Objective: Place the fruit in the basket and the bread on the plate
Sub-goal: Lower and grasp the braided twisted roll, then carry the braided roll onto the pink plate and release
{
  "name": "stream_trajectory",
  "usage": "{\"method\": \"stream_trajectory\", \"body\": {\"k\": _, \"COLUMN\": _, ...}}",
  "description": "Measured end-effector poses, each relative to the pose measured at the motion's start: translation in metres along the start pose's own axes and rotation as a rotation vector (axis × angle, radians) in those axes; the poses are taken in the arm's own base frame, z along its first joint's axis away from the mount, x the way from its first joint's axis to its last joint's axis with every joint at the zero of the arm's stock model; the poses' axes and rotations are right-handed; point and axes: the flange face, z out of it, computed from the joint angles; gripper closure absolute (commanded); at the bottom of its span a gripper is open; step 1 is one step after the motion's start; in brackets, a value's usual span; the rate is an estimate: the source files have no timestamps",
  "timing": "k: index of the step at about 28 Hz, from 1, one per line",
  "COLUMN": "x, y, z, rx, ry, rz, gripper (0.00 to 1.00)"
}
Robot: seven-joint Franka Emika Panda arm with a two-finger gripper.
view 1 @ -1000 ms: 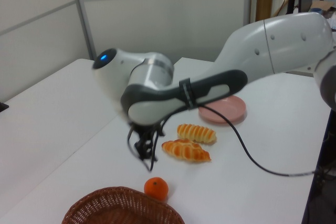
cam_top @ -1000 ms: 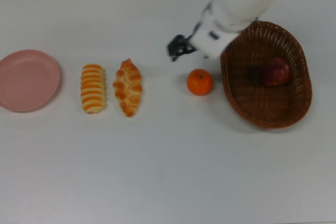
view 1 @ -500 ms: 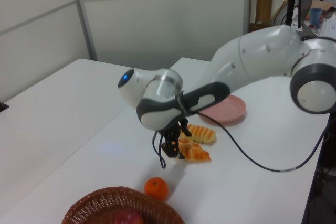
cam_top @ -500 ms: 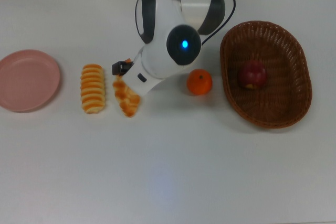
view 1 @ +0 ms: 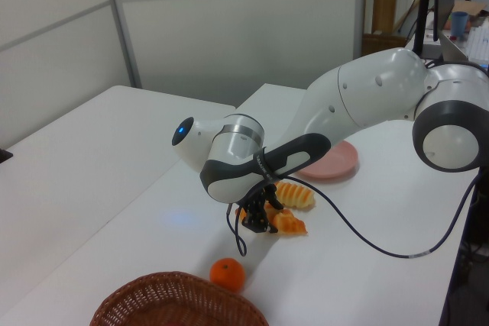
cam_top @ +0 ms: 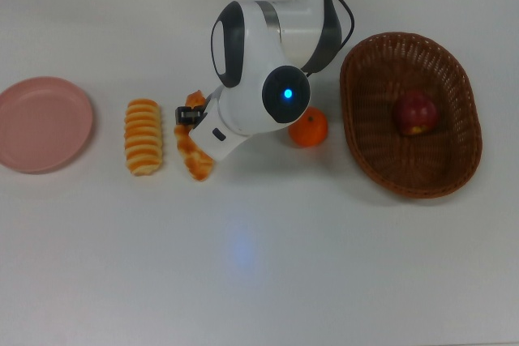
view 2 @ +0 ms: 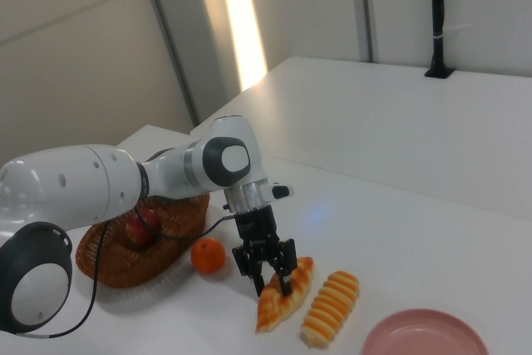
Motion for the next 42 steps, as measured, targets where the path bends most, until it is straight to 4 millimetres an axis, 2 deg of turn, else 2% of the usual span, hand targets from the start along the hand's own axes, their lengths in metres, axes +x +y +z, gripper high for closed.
{"method": "stream_trajectory", "body": {"k": 13, "x": -0.001, "y": 0.003, "z": -0.005, "rx": 0.001, "ry": 0.009, "rz": 0.005, "gripper": 1.0}}
{"method": "stream_trajectory", "body": {"k": 16, "x": -0.003, "y": 0.009, "z": -0.011, "rx": 0.003, "ry": 0.021, "rz": 0.015, "gripper": 1.0}}
{"method": "stream_trajectory", "body": {"k": 18, "x": -0.006, "y": 0.022, "z": -0.019, "rx": 0.014, "ry": 0.037, "rz": 0.036, "gripper": 1.0}}
{"method": "stream_trajectory", "body": {"k": 22, "x": -0.022, "y": 0.065, "z": -0.05, "rx": 0.076, "ry": 0.098, "rz": 0.109, "gripper": 1.0}}
{"method": "stream_trajectory", "body": {"k": 24, "x": -0.035, "y": 0.093, "z": -0.064, "rx": 0.097, "ry": 0.126, "rz": 0.151, "gripper": 1.0}}
{"method": "stream_trajectory", "body": {"k": 27, "x": -0.05, "y": 0.129, "z": -0.068, "rx": 0.107, "ry": 0.14, "rz": 0.206, "gripper": 1.0}}
{"method": "stream_trajectory", "body": {"k": 31, "x": -0.066, "y": 0.183, "z": -0.051, "rx": 0.115, "ry": 0.12, "rz": 0.281, "gripper": 1.0}}
{"method": "stream_trajectory", "body": {"k": 33, "x": -0.072, "y": 0.21, "z": -0.032, "rx": 0.119, "ry": 0.093, "rz": 0.309, "gripper": 1.0}}
{"method": "stream_trajectory", "body": {"k": 35, "x": -0.076, "y": 0.229, "z": -0.014, "rx": 0.122, "ry": 0.068, "rz": 0.327, "gripper": 1.0}}
{"method": "stream_trajectory", "body": {"k": 38, "x": -0.078, "y": 0.25, "z": 0.016, "rx": 0.12, "ry": 0.023, "rz": 0.351, "gripper": 1.0}}
{"method": "stream_trajectory", "body": {"k": 42, "x": -0.074, "y": 0.258, "z": 0.044, "rx": 0.108, "ry": -0.023, "rz": 0.357, "gripper": 1.0}}
